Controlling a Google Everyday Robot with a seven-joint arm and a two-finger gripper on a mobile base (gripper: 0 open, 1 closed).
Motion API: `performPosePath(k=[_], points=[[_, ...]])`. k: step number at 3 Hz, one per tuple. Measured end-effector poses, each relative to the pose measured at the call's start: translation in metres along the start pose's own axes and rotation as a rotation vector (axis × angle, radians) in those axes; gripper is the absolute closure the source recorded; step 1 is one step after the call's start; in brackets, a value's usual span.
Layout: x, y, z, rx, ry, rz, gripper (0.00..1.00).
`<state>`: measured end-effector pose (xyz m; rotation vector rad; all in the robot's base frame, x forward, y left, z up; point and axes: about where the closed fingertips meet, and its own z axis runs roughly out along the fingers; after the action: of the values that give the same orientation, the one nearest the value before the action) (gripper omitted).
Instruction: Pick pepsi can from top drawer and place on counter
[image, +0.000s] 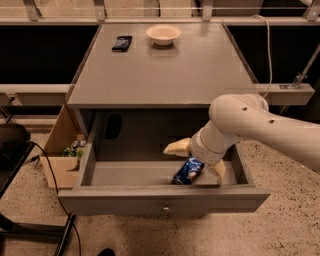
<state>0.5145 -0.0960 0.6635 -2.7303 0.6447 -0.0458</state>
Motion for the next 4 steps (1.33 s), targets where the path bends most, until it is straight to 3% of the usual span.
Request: performPosePath(k=[4], points=[[0.032, -0.007, -0.018, -0.019, 0.063, 0.048, 0.0]])
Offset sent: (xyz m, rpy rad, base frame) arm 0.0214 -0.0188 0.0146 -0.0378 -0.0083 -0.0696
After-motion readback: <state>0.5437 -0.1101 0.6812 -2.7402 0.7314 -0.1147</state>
